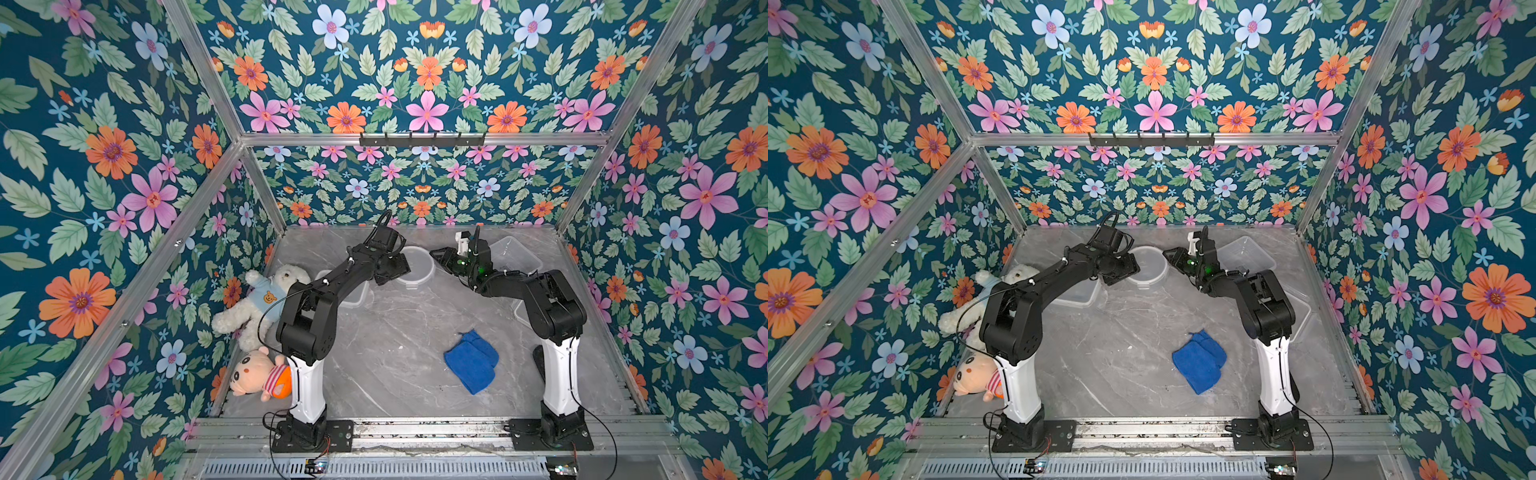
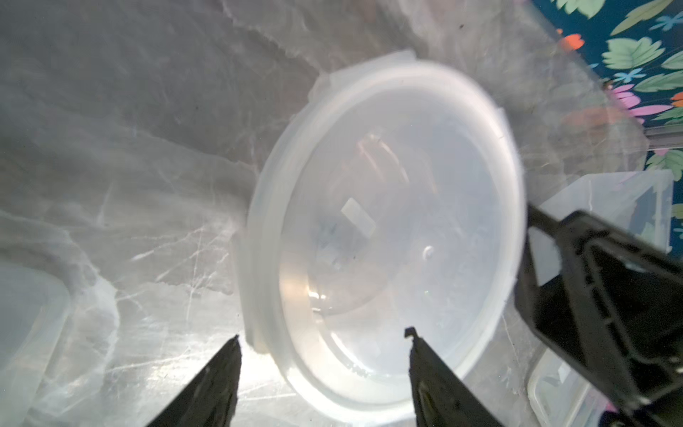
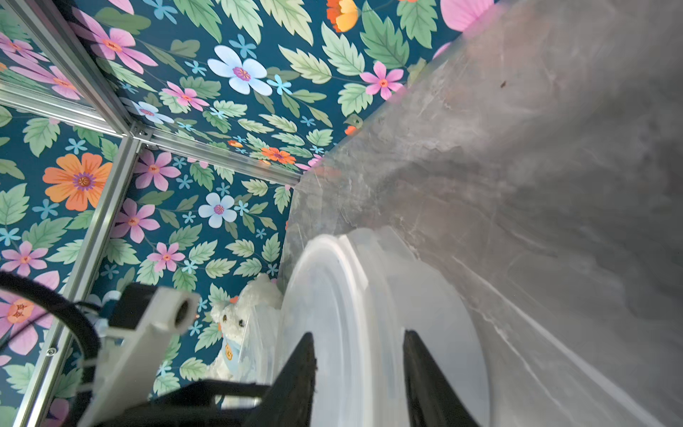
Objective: Wipe the insides of the lunch boxes
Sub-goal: Open the fastener of the lunch box.
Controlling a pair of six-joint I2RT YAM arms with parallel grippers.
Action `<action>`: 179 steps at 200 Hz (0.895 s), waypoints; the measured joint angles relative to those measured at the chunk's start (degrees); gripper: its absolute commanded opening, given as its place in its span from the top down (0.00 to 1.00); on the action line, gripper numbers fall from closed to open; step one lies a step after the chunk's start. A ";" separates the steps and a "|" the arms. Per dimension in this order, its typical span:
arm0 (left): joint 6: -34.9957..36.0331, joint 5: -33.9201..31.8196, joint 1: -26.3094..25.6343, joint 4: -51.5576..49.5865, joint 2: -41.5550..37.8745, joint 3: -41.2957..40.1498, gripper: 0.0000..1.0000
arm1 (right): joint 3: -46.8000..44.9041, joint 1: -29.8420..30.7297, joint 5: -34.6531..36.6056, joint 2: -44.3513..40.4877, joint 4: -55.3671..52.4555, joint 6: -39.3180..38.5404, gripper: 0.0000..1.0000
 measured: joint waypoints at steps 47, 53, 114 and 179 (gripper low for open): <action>0.81 0.26 0.33 -0.35 3.13 6.43 0.29 | -9.77 -0.79 -4.42 -2.29 8.87 2.93 0.54; 0.81 0.48 0.37 0.02 3.58 6.99 0.29 | -10.32 -0.90 -4.96 -1.46 10.86 4.13 0.53; 0.55 2.75 0.35 4.57 7.32 9.14 0.32 | -11.34 -1.33 -7.96 8.28 33.03 16.31 0.52; -0.07 3.45 -0.07 15.52 7.52 3.82 0.33 | -16.50 -1.14 -7.13 7.61 38.73 19.98 0.51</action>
